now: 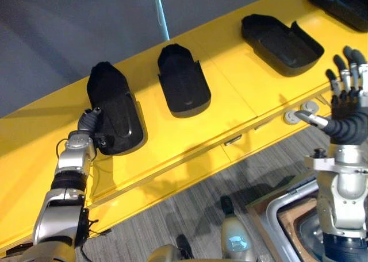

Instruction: Walk over and take plastic housings, then place them on the shelf

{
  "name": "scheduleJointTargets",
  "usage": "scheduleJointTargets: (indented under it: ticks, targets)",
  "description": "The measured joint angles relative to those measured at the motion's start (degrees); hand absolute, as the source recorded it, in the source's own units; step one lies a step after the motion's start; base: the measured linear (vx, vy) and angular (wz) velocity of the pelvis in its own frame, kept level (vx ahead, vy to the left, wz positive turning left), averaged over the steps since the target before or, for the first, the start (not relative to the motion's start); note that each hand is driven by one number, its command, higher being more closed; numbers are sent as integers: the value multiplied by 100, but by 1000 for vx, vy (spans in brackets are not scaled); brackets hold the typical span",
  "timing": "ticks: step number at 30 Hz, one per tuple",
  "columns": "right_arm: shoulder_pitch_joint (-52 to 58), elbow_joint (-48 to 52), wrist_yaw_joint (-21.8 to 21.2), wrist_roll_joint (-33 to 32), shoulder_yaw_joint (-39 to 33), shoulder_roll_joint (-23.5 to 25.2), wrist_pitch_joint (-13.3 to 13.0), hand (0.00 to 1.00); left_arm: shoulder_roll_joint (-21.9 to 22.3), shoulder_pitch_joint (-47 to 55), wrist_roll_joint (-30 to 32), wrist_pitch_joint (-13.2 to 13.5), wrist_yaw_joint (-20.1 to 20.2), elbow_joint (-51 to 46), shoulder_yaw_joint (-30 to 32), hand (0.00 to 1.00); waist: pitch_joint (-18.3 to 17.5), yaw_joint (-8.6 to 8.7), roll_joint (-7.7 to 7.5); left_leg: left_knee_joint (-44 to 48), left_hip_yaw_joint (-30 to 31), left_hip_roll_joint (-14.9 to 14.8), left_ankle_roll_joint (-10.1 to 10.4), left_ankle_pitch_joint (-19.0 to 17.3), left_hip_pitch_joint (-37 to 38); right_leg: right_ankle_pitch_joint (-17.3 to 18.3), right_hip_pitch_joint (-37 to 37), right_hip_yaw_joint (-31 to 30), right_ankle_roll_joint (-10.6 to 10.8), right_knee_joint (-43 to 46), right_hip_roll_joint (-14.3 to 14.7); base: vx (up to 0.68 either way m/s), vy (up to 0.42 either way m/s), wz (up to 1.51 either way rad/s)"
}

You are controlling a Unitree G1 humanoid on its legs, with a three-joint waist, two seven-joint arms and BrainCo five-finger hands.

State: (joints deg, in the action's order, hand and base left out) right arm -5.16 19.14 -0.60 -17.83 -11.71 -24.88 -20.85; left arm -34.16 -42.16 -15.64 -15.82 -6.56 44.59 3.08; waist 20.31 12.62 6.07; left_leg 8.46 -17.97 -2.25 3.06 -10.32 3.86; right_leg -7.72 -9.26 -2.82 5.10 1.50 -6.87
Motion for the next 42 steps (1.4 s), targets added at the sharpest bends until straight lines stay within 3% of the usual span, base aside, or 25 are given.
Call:
scheduleJointTargets:
  ticks: [14,23,30,31,37,42]
  targets:
    - [-278,2,-53,-211,355,-14,234,0,-445,-803,318,-442,-160,182,-173,100,409,75,-49,221,-39,-11,8,-5,-292,-35,-332,-186,-9,133,-6,-9,-5,-5]
    - [-295,2,-57,-225,422,-14,260,0,-648,-857,622,-676,99,178,-159,100,548,75,-67,232,-23,-25,26,-24,-296,-29,-371,-172,-8,224,3,-8,0,0]
    - [-293,-2,-48,-224,424,-13,267,0,-815,-621,769,-712,545,184,-154,100,549,73,-65,338,12,-66,48,-49,-296,-15,-335,-115,-25,291,13,0,0,0]
    - [-292,-2,-47,-224,423,-14,267,0,-821,-583,768,-703,561,184,-154,0,549,76,-65,353,20,-72,47,-52,-296,-14,-322,-102,-25,292,14,-11,-14,5]
    - [-291,-8,54,-223,425,-14,346,0,-821,-417,751,-677,559,176,-124,0,548,67,-65,404,66,-92,43,-93,-296,-10,-265,-35,-21,286,9,-13,-6,5]
    - [-286,-9,78,-224,416,-14,358,0,-821,-394,58,-676,181,230,-83,0,547,80,-63,407,44,-108,45,-94,-295,-19,-268,-25,-29,276,17,-3,-2,-1]
